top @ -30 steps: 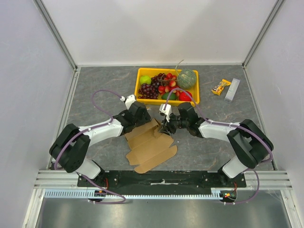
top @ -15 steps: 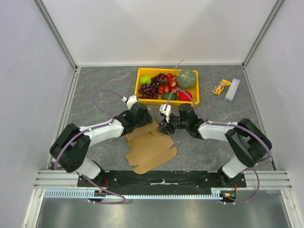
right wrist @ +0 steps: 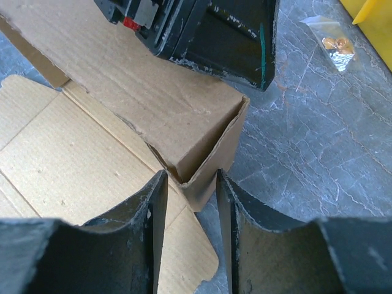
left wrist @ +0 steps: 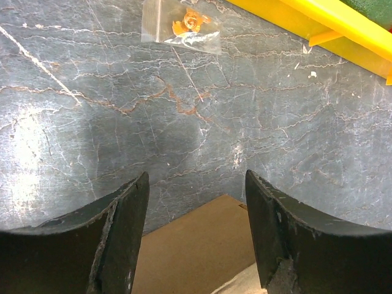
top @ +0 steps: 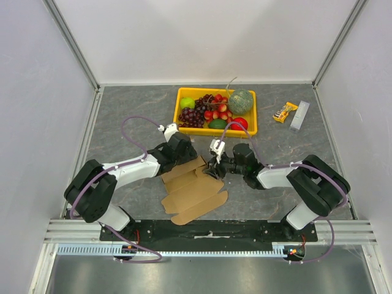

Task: Fold the paper box

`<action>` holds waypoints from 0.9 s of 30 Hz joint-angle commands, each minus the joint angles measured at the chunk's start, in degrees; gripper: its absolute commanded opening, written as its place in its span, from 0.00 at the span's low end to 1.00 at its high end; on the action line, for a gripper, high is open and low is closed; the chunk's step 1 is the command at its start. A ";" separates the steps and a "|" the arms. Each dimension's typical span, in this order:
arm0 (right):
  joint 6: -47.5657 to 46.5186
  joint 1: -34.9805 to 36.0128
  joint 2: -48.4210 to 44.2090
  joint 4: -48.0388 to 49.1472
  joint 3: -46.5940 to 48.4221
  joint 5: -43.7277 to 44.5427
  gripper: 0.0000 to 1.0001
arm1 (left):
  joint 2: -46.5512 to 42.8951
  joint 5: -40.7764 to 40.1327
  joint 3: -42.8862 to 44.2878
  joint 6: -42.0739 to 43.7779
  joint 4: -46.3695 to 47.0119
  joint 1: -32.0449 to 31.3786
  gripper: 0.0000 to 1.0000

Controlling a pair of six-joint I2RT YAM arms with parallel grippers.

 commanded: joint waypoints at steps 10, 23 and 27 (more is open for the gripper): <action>7.85 6.28 0.93 17.26 -3.48 15.38 0.41 | -1.46 -0.15 -0.19 0.23 0.65 -0.32 0.69; 8.90 9.89 5.06 22.44 -4.62 27.60 0.38 | -3.49 -0.59 -2.39 -0.30 0.56 -0.32 0.66; 9.08 10.68 6.20 24.72 -5.32 30.77 0.37 | -3.40 -0.59 -2.21 -0.21 0.56 -0.40 0.65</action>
